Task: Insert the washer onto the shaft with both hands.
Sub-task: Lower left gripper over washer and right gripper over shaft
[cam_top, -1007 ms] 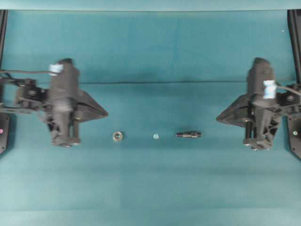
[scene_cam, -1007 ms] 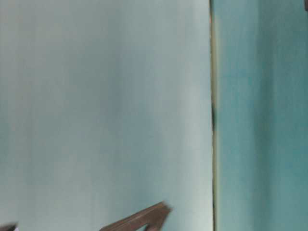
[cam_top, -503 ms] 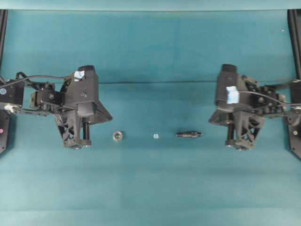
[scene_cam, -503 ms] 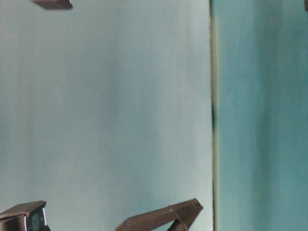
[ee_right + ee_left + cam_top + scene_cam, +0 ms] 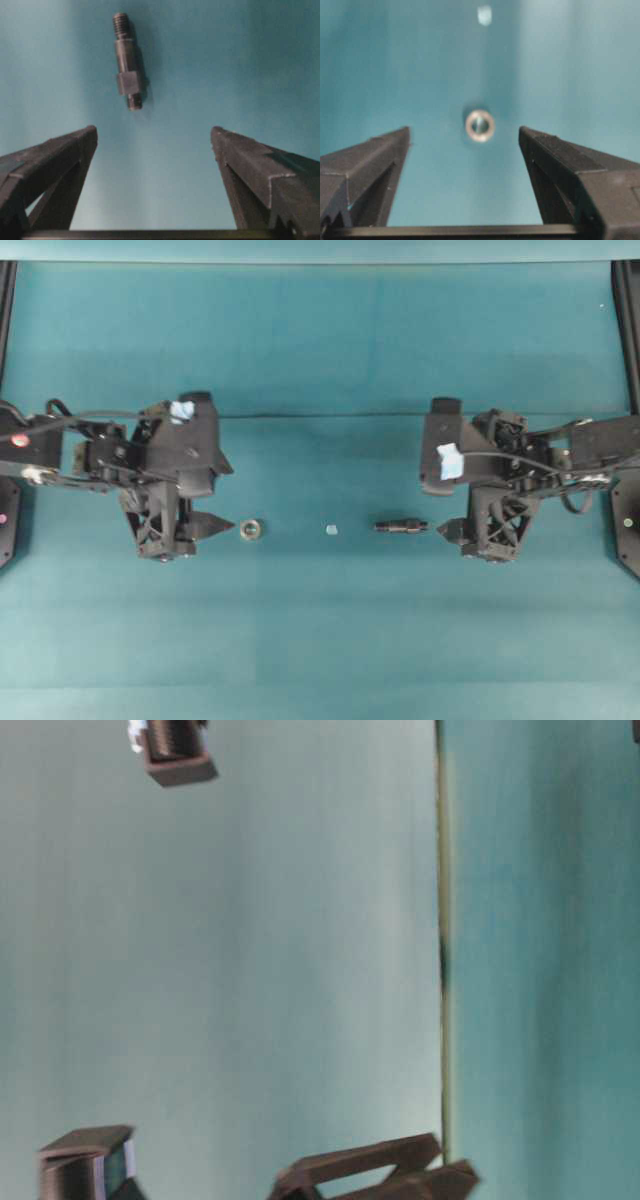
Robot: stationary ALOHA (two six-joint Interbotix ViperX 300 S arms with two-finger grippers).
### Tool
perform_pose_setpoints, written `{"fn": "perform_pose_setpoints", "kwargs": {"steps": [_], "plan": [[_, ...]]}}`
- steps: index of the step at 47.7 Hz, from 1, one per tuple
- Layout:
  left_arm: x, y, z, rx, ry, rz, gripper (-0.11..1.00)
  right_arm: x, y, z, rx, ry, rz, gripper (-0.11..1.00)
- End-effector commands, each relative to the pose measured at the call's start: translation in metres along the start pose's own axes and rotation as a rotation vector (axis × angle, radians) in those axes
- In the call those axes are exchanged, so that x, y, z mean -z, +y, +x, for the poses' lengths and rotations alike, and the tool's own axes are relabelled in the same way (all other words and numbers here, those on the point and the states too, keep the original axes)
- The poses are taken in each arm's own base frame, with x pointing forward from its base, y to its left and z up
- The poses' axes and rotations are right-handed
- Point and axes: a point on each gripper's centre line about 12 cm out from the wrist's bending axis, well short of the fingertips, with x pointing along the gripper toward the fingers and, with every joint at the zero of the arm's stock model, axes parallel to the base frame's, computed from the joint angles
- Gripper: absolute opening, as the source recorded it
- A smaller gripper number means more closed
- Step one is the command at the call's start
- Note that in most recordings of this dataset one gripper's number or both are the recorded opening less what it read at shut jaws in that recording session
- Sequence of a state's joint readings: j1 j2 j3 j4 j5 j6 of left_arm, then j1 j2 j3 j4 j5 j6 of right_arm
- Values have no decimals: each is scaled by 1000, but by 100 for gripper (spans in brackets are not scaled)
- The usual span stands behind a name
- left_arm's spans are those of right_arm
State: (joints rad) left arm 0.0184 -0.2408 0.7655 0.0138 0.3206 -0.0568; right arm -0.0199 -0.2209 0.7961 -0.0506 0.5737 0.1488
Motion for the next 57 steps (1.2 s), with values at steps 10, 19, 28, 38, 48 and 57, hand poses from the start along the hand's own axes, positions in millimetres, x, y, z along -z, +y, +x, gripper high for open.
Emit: {"fn": "perform_pose_setpoints", "kwargs": {"steps": [10, 19, 28, 38, 48, 57], "plan": [[5, -1, 23, -1, 55, 10, 90, -15, 2, 12, 18, -14, -61, 87], [7, -1, 36, -1, 63, 12, 90, -19, 4, 23, 20, -13, -82, 87], [9, -3, 47, 2, 69, 14, 90, -19, 10, 36, 9, -10, -100, 87], [18, -14, 60, 21, 98, 32, 90, -20, 18, 50, -1, 0, -118, 87], [23, -20, 71, 32, 112, 45, 90, -17, 18, 60, -2, 14, -122, 87], [26, -19, 76, 30, 116, 44, 90, -15, 18, 63, -3, 17, -123, 87]]}}
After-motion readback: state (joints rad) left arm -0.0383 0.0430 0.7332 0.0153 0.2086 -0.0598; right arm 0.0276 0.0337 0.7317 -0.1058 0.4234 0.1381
